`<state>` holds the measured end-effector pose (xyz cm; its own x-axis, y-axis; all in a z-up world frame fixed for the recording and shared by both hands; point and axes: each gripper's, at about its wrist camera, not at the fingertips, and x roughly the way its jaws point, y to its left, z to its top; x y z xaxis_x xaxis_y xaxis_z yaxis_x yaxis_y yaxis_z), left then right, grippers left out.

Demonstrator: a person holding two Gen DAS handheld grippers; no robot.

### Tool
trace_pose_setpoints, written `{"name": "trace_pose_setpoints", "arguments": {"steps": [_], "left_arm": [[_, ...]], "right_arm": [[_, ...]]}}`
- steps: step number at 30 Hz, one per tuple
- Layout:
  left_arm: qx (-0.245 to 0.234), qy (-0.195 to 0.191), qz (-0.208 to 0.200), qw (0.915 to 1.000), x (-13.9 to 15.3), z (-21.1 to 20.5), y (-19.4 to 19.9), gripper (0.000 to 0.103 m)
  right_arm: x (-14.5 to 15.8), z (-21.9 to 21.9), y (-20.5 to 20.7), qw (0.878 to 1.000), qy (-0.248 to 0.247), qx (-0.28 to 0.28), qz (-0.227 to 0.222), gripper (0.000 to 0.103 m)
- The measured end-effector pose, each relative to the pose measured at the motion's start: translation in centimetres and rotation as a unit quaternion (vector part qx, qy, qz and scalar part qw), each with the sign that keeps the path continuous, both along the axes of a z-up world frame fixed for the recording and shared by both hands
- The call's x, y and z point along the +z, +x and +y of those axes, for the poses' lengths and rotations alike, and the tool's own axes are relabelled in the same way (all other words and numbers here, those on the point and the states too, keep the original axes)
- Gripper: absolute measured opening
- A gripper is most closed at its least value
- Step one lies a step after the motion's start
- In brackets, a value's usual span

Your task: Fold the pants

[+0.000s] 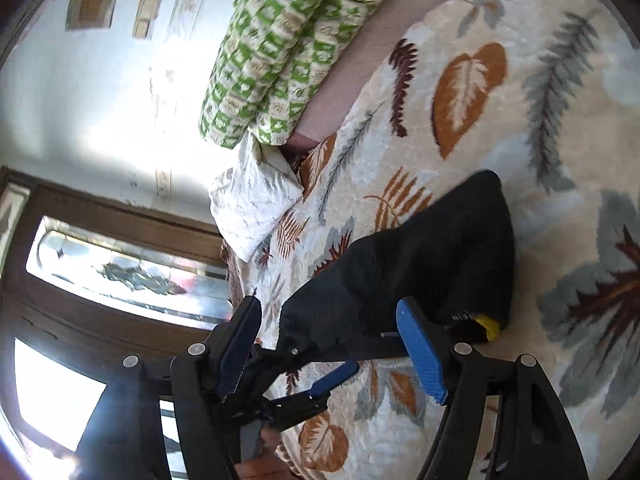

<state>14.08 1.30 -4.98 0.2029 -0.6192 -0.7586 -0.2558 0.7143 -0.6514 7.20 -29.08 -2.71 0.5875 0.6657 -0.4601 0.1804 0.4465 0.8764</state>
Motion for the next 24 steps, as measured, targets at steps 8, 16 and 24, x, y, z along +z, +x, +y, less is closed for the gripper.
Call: {"name": "trace_pose_setpoints", "arguments": {"steps": [8,16,24], "left_arm": [[-0.06,0.082,-0.007,0.9949,-0.1,-3.5,1.9,0.061],[-0.07,0.11,0.013,0.9914,-1.6,-6.0,3.1,0.061],[-0.062,0.123,0.011,0.9904,-2.0,-6.8,3.2,0.02]], "right_arm": [[-7.5,-0.1,-1.2,0.979,0.137,-0.13,0.076,0.073],[-9.4,-0.5,-1.6,0.953,0.184,-0.218,0.099,0.073],[-10.0,-0.8,-1.1,0.958,0.189,-0.196,0.09,0.029]]}}
